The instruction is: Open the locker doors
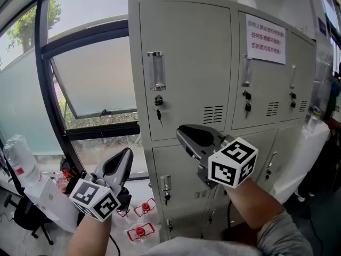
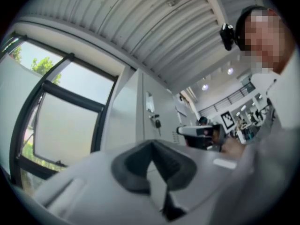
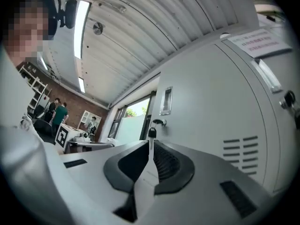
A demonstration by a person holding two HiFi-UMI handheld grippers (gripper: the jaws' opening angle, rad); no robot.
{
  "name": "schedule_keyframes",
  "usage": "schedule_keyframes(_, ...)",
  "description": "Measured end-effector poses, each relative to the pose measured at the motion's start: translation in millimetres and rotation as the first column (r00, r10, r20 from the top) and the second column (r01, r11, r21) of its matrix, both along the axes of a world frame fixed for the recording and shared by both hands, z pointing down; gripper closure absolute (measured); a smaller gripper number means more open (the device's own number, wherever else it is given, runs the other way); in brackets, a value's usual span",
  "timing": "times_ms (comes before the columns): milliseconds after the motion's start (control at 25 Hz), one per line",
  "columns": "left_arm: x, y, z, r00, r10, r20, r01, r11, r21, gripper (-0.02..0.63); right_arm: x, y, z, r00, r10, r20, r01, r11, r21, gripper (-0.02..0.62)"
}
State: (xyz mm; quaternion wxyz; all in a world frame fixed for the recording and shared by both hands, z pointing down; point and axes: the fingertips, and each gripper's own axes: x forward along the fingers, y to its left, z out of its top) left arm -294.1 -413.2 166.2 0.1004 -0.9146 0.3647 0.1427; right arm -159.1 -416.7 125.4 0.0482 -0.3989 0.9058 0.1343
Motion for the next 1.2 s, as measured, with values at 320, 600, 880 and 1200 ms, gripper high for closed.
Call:
schedule_keyframes(320,-2.4,1.9,-80.1,0.999,0.024,0.049,-0.029,0.994,0.11,0.601,-33.3,-24.7,-96.8,0.988,0.151,-0.037,-0.146,0.981,0.128,0.586)
schedule_keyframes(600,6.4,6.7,-99.7,0.993,0.066,0.094,-0.079,0.988,0.135,0.601,-52.7,-46.4,-131.2,0.963,0.259,-0.073,-0.247,0.959,0.135,0.489)
schedule_keyframes(880,-2.0,9.1,-98.4,0.99,0.093,0.106,-0.106,0.986,0.129,0.601,-58.9,-62.9,-134.1,0.943,0.326,-0.062,-0.321,0.944,0.08,0.471)
schedule_keyframes(1200,-16.3,16.1,-90.9,0.986,0.128,0.104,-0.14,0.983,0.12,0.601,-63.0,-77.4,-133.3,0.931,0.364,-0.031,-0.364,0.931,0.019,0.453)
